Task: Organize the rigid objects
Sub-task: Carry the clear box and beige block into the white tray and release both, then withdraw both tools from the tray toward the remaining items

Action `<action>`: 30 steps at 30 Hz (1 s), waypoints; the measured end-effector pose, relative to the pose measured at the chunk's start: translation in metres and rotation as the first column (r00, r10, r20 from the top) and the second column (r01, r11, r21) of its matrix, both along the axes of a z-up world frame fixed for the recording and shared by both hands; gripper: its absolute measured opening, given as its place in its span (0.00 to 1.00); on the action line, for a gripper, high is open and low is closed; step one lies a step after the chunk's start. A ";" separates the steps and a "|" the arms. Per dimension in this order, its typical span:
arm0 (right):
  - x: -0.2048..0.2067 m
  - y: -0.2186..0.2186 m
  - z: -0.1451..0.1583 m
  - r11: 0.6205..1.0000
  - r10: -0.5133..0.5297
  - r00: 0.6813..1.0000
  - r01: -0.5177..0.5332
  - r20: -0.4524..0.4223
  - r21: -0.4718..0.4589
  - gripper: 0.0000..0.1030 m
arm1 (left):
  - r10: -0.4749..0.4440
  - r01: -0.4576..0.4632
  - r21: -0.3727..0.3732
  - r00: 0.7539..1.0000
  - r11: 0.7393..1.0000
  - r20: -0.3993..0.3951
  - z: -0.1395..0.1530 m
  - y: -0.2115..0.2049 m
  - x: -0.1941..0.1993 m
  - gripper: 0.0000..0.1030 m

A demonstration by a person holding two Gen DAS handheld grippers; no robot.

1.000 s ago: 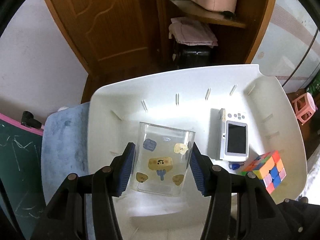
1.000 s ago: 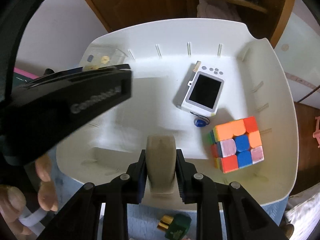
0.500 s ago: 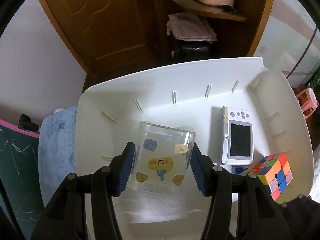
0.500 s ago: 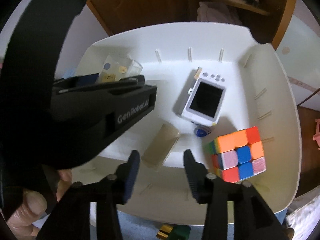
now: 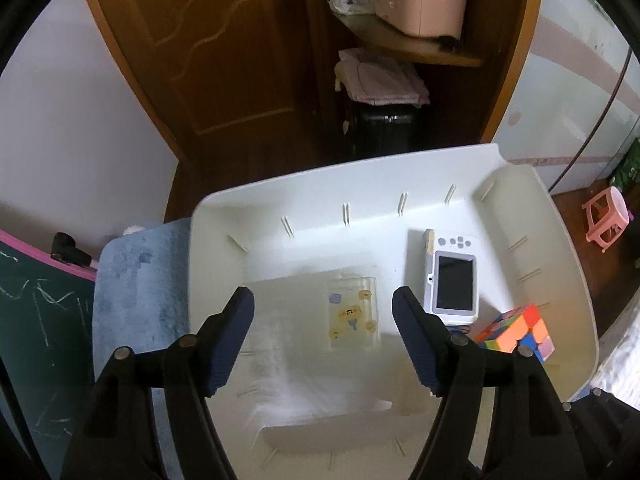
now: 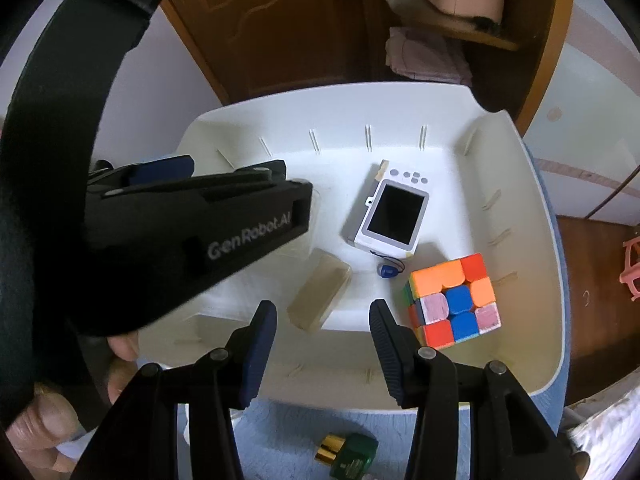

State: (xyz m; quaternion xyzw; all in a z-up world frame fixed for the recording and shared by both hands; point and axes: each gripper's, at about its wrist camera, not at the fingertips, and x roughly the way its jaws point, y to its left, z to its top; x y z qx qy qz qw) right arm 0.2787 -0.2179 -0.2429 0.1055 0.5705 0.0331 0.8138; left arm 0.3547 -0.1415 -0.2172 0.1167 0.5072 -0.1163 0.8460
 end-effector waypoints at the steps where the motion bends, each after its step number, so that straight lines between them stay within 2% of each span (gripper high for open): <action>1: -0.005 -0.001 0.006 1.000 -0.001 1.000 0.001 0.006 -0.001 0.48 | 0.001 -0.001 -0.005 1.000 1.000 0.007 0.005 0.001 -0.003 0.73; 7: -0.027 0.000 0.028 1.000 0.001 0.999 0.000 0.051 -0.022 0.48 | 0.034 -0.033 -0.006 0.999 0.999 0.028 0.032 0.011 -0.026 0.73; 13: -0.061 0.005 0.056 1.000 0.007 0.993 -0.004 0.114 -0.025 0.48 | 0.064 -0.062 -0.031 0.996 0.998 0.066 0.063 0.035 -0.070 0.73; 23: -0.143 0.015 0.115 0.998 0.031 0.972 -0.017 0.233 -0.062 0.48 | 0.140 -0.124 -0.125 0.982 0.984 0.123 0.126 0.092 -0.145 0.73; 28: -0.186 0.016 0.144 0.997 0.021 0.957 0.000 0.291 -0.071 0.59 | 0.161 -0.140 -0.135 0.974 0.981 0.157 0.149 0.118 -0.184 0.73; 30: -0.201 0.015 0.153 0.997 0.015 0.950 0.008 0.311 -0.074 0.60 | 0.166 -0.145 -0.130 0.973 0.981 0.163 0.154 0.125 -0.197 0.73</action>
